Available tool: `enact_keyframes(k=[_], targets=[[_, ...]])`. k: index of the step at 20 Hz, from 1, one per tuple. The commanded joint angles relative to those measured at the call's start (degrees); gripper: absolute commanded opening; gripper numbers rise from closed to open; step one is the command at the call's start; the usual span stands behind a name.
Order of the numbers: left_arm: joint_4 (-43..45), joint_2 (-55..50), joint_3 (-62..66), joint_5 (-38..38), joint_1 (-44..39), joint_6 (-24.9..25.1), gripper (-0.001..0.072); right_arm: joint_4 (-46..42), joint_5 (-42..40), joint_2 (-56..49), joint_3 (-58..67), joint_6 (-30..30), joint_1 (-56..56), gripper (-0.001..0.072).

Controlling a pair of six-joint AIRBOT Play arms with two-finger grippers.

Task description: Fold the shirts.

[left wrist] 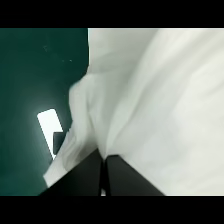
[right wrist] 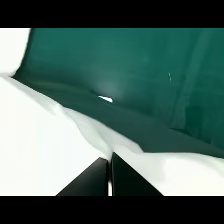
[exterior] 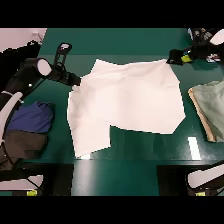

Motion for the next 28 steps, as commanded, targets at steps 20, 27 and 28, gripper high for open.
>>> enact_keyframes(k=[20,27,28], targets=[[-13.7,15.78,-28.28,-17.57,16.65,-2.1,0.057,0.39,20.96,12.46,-1.7,-5.07,-6.54,0.0357],[-23.58,15.76,-37.05,-9.49,16.61,3.93,0.0568,0.28,14.19,27.76,-22.84,-4.66,-8.5,0.0358],[-24.44,15.76,-37.51,-8.55,16.61,3.91,0.0568,0.37,13.25,29.64,-25.14,-4.46,-9.29,0.0358]])
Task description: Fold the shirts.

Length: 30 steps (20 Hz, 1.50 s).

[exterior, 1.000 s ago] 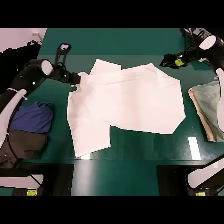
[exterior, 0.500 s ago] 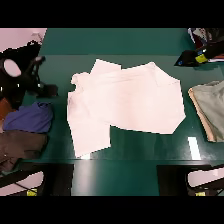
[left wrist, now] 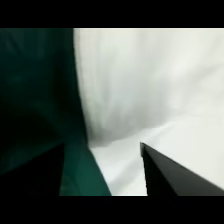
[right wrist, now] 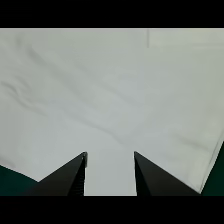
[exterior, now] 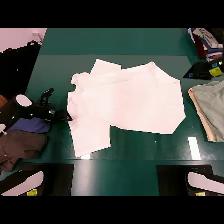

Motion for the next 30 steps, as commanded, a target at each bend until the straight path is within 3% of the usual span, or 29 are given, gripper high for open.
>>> enact_keyframes(k=[1,3,5,7,8,9,10,12,16,18,21,22,23,24,30], targets=[[-4.35,0.11,-3.04,3.96,0.0,2.1,0.054,-0.02,-3.5,7.06,-9.03,1.03,-1.97,0.0358],[-4.42,0.11,-3.04,4.26,0.0,2.12,0.0328,-0.11,-3.85,10.69,-14.36,1.75,-3.96,0.0358],[-4.94,0.13,-2.91,4.31,0.0,2.25,0.0031,-0.28,-3.72,14.23,-20.61,2.95,-6.99,0.0358],[-5.35,0.13,-1.4,3.41,0.0,3.56,0.0023,-1.6,-3.65,17.62,-28.06,3.72,-10.8,0.0358],[-5.33,0.13,-0.02,2.51,0.0,3.58,0.0023,-2.4,-3.21,19.04,-32.24,3.8,-12.9,0.0397],[-5.35,0.13,1.4,1.6,0.0,3.58,0.0023,-2.56,-2.78,20.0,-36.26,3.8,-14.91,0.0543],[-5.35,0.13,2.75,1.2,0.0,3.61,0.0023,-2.45,-2.84,20.63,-40.3,3.8,-16.74,0.058],[-5.38,0.13,5.16,1.05,0.0,3.58,0.0022,-1.44,-4.96,20.55,-48.11,3.82,-18.69,0.0566],[-5.55,0.13,6.01,0.76,0.0,3.56,0.0023,2.4,-14.6,17.35,-56.54,3.87,-14.23,0.047],[-5.53,0.13,6.01,0.07,0.0,3.56,0.0023,5.81,-18.64,14.19,-57.31,3.85,-11.43,0.0465],[-5.53,0.13,6.01,-0.5,0.0,3.54,0.0023,5.79,-19.41,9.16,-55.23,3.8,-6.71,0.0426],[-5.51,0.13,6.01,-0.48,0.0,3.54,0.0023,5.57,-19.37,7.98,-54.25,3.8,-5.4,0.034],[-5.51,0.13,6.01,-0.63,0.0,3.52,0.0023,5.4,-19.3,7.19,-53.24,3.72,-4.11,0.0154],[-5.51,0.17,6.1,-1.07,0.0,3.52,0.0022,5.42,-19.34,7.13,-52.48,3.69,-3.17,0.004],[-3.67,10.4,17.05,-3.41,0.02,3.04,0.0022,5.49,-17.97,18.34,-39.1,3.3,-2.01,0.0015]])
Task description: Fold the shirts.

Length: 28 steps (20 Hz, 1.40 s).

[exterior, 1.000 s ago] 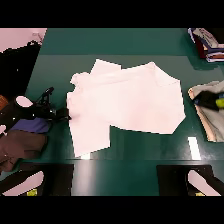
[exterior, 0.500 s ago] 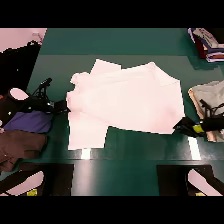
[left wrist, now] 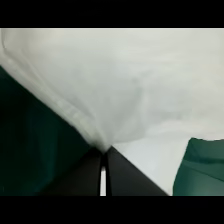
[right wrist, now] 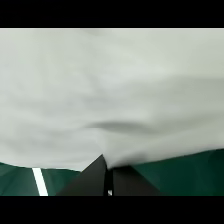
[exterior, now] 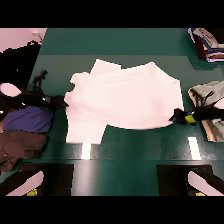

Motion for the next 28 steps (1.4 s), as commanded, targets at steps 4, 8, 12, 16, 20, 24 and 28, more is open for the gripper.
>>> enact_keyframes(k=[4,8,12,16,20,24,28], targets=[[1.97,12.5,26.16,-3.96,0.02,-0.46,0.0023,0.35,-3.06,12.55,27.34,-0.15,0.68,0.0016],[2.4,14.25,50.97,-5.25,0.02,-0.46,0.0023,0.35,-5.07,16.24,47.23,-0.68,0.68,0.0016],[2.29,14.29,71.1,-4.92,0.02,-3.43,0.0023,-2.8,-4.61,19.8,59.8,-1.4,0.68,0.0016],[0.11,14.56,79.95,-4.76,0.02,-6.34,0.0022,-12.39,2.1,20.68,69.29,1.99,0.68,0.0015],[-1.14,14.53,73.02,-5.6,0.02,-6.36,0.0022,-16.11,14.69,13.16,78.05,2.99,0.68,0.0015],[-1.07,12.96,53.02,-10.38,0.02,-6.32,0.0023,-15.58,22.25,4.26,69.46,2.99,0.7,0.0015],[-1.07,5.88,34.42,-11.65,0.02,-4.31,0.0023,-15.56,23.54,-5.68,56.96,2.91,0.74,0.0016]])
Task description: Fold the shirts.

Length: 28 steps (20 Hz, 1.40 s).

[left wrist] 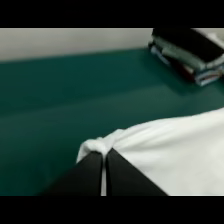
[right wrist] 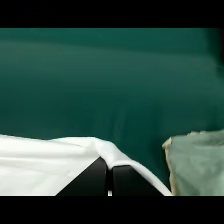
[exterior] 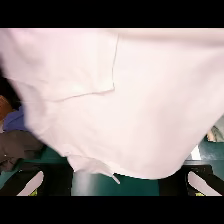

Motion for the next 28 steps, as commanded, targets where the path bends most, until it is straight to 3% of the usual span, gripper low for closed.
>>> enact_keyframes(k=[1,6,9,12,16,20,22,28], targets=[[-0.26,-6.49,-15.17,-1.44,0.07,1.49,0.0023,-0.33,2.49,-8.66,-9.44,0.07,-0.04,0.0015],[-0.35,-23.78,-21.29,6.01,0.07,3.37,0.0023,-0.26,-5.81,-21.09,-16.76,0.02,-0.04,0.0015],[-3.15,-33.07,-16.35,15.45,0.07,4.46,0.0023,1.84,-12.87,-28.72,-13.0,0.02,-0.07,0.0016],[-4.44,-39.23,-8.59,19.1,0.07,4.44,0.0023,6.64,-19.08,-35.41,-5.62,0.04,0.02,0.0015],[-4.44,-40.65,-4.81,18.49,0.09,6.16,0.0023,6.58,-18.67,-40.02,1.57,-0.24,0.72,0.0015],[0.85,-39.69,-4.48,3.54,0.35,7.26,0.0021,2.54,-12.15,-38.4,1.53,-1.62,0.76,0.0015],[3.48,-38.69,-7.43,0.17,0.04,7.43,0.0021,-1.6,-9.4,-36.65,-1.03,-1.66,1.75,0.0015],[6.12,-36.98,-22.77,8.13,-2.99,7.43,0.0023,-4.2,-16.2,-28.5,-21.14,-1.31,3.54,0.0015]])
